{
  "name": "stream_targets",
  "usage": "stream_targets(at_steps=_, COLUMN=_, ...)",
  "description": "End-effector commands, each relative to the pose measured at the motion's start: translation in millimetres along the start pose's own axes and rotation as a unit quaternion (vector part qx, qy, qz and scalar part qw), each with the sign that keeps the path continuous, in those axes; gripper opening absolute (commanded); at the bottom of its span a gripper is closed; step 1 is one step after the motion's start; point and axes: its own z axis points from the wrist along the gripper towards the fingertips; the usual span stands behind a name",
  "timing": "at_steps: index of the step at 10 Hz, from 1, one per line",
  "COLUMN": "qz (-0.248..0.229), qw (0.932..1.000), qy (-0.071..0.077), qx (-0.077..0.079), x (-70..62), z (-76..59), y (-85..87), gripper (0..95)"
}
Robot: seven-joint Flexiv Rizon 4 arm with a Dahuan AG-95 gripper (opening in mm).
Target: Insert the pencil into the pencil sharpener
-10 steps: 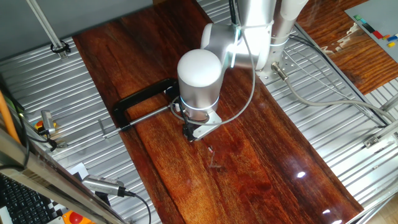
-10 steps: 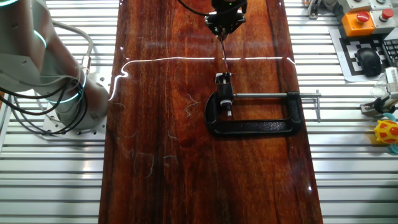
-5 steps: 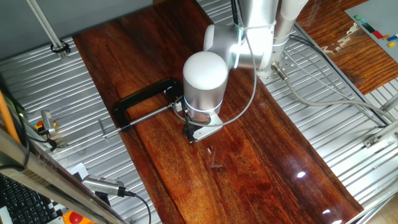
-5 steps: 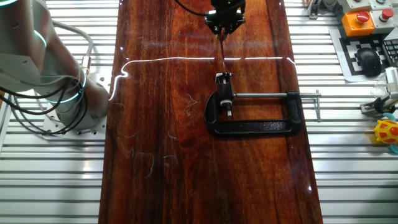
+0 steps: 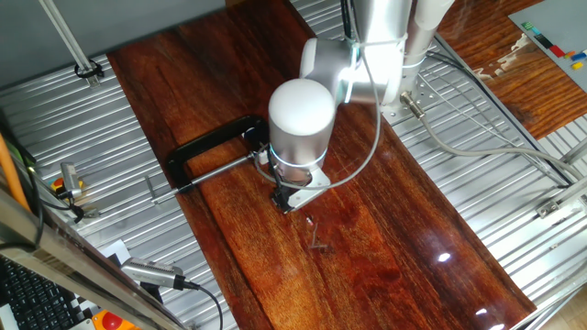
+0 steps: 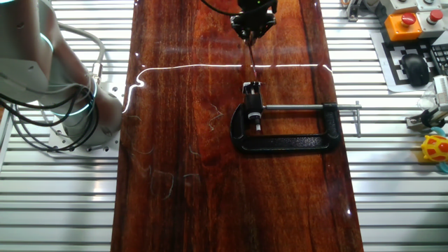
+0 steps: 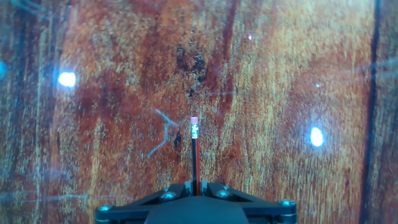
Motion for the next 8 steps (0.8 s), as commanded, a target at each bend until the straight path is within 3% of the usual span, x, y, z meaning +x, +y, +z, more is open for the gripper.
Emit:
stream_targets(at_steps=1, qz=-0.001, qw=1.0000, qy=0.002, qx=0.003, x=-0.2, z=0.9, y=4.2, gripper=0.0)
stream_targets(at_steps=4, qz=-0.006, qw=1.0000, qy=0.002, qx=0.003, x=-0.8, z=3.4, y=9.9, gripper=0.0)
stream_targets(at_steps=8, qz=0.008, qw=1.0000, qy=0.003, qx=0.003, x=-16.6, z=10.4, y=28.3, gripper=0.0)
